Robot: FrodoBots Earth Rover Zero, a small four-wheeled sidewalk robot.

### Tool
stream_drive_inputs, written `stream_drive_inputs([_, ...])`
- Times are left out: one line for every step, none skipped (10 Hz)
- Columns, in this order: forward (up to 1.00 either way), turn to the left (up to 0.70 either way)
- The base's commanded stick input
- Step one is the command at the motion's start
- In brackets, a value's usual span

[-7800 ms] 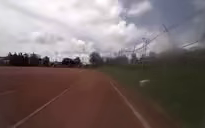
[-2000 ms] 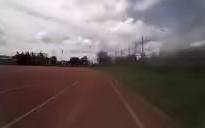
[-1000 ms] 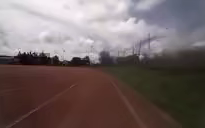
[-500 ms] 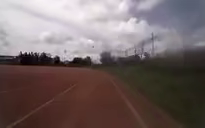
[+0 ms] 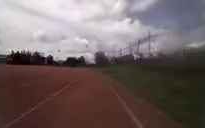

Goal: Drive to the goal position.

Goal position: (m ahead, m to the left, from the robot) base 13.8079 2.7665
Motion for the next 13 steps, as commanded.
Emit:
stream_drive_inputs([0.70, 0.00])
stream_drive_inputs([0.70, 0.00])
stream_drive_inputs([0.70, 0.00])
stream_drive_inputs([0.70, 0.00])
stream_drive_inputs([0.70, 0.00])
stream_drive_inputs([0.70, 0.00])
stream_drive_inputs([0.70, 0.00])
stream_drive_inputs([0.70, 0.00])
stream_drive_inputs([0.70, 0.00])
stream_drive_inputs([0.70, 0.00])
stream_drive_inputs([0.70, 0.00])
stream_drive_inputs([0.70, 0.00])
stream_drive_inputs([0.70, 0.00])
